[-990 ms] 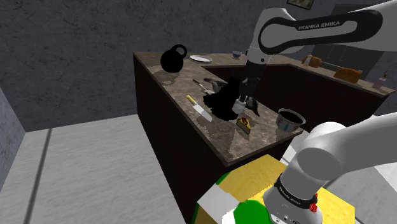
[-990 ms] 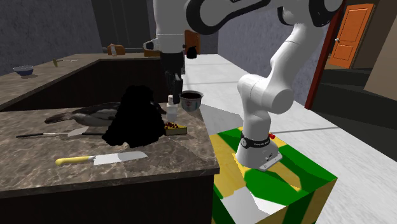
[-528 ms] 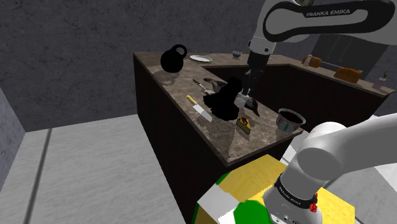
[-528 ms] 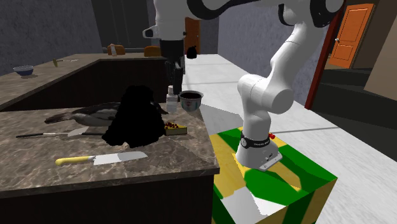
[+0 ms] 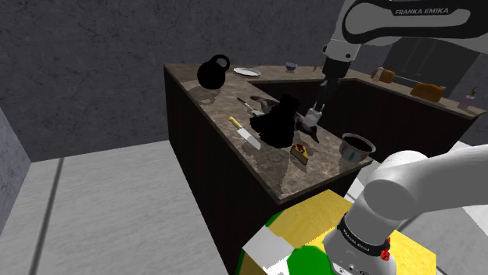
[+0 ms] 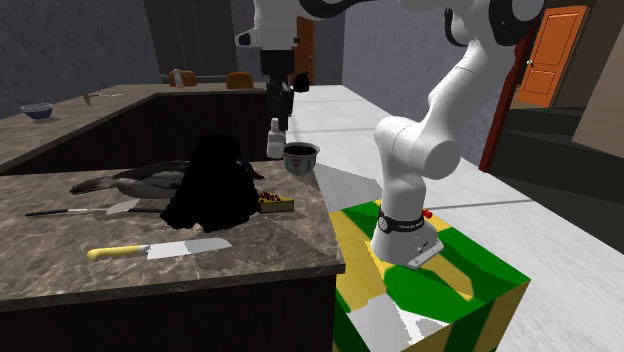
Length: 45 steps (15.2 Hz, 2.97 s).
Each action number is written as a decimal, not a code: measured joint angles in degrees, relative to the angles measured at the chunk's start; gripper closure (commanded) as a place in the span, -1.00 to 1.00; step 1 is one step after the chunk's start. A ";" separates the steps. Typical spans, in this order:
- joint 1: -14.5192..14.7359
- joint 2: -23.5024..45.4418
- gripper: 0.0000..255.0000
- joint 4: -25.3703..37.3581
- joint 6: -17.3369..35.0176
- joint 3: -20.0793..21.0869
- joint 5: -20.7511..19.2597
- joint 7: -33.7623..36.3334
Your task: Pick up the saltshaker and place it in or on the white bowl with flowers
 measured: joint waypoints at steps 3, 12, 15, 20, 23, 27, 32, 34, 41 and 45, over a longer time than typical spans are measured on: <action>-1.72 -0.99 1.00 0.84 -1.41 -3.38 -2.48 -4.04; -5.72 -0.95 1.00 6.38 -4.78 -13.86 -9.51 -16.52; -6.50 -0.18 1.00 8.73 -5.38 -17.39 -11.46 -20.58; -6.41 3.65 1.00 14.99 -5.56 -24.74 -14.14 -28.27; -6.47 4.06 1.00 14.64 -4.35 -26.34 -14.86 -29.42; -6.86 3.61 1.00 11.87 -1.87 -27.40 -15.75 -29.43; -7.02 3.66 1.00 8.24 1.91 -28.86 -16.74 -29.03; -7.18 3.57 1.00 6.76 3.34 -29.41 -17.19 -28.89; -7.47 3.97 1.00 2.13 8.55 -31.73 -18.80 -28.52; -7.51 4.05 1.00 1.40 9.39 -32.07 -19.05 -28.42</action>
